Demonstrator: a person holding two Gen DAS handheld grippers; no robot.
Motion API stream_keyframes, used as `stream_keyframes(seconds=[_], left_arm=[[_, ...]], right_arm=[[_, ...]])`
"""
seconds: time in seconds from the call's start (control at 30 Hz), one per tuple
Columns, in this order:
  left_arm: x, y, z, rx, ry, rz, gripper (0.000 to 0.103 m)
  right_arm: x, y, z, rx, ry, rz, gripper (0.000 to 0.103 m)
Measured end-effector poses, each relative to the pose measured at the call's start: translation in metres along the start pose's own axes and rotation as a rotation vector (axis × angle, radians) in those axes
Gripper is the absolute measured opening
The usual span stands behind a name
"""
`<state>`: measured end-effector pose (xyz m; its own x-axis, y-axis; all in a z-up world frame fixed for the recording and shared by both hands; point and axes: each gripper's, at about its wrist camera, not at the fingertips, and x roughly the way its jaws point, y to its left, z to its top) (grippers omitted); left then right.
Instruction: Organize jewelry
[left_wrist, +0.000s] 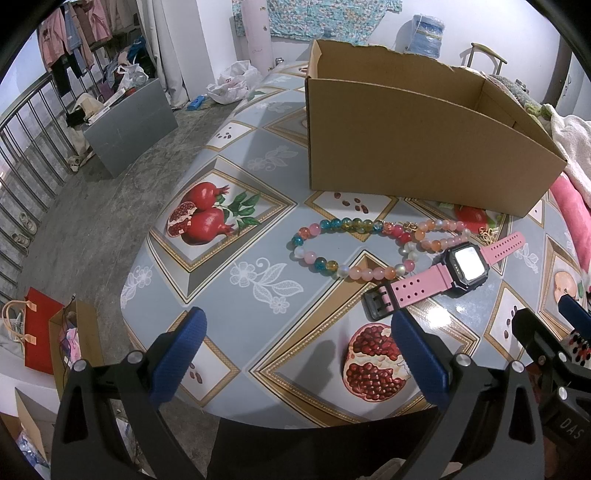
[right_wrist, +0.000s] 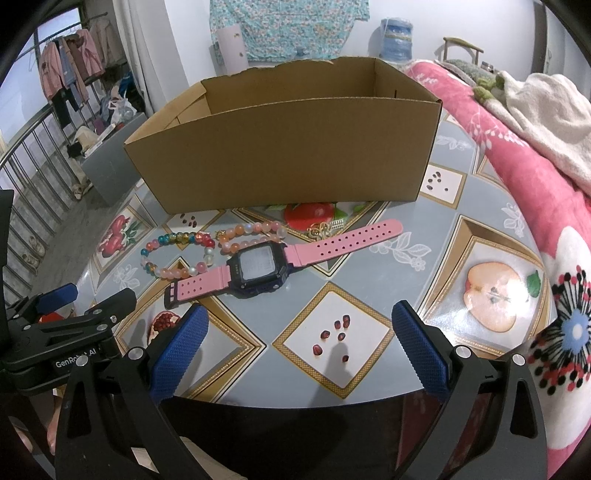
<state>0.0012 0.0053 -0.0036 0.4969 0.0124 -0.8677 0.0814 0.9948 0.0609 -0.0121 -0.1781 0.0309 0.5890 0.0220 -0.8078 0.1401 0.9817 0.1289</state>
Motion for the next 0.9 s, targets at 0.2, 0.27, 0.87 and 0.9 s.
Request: stream_keyframes(seconds=[0.2,0.27,0.87,0.9], left_arm=[[0.000,0.000,0.000,0.000,0.001,0.000,0.099],[0.000,0.000,0.000,0.000,0.001,0.000,0.099],[0.013,-0.010,0.001,0.026,0.032,0.043,0.099],[0.015,-0.012,0.001,0.029,0.035,0.047,0.099]], right_arm=[[0.000,0.000,0.001,-0.001,-0.001,-0.001,0.095],[0.000,0.000,0.001,0.000,0.001,-0.001,0.095],[0.012,-0.016,0.006,0.011,0.004,-0.006,0.095],[0.014,-0.017,0.006,0.012,0.004,-0.004,0.095]])
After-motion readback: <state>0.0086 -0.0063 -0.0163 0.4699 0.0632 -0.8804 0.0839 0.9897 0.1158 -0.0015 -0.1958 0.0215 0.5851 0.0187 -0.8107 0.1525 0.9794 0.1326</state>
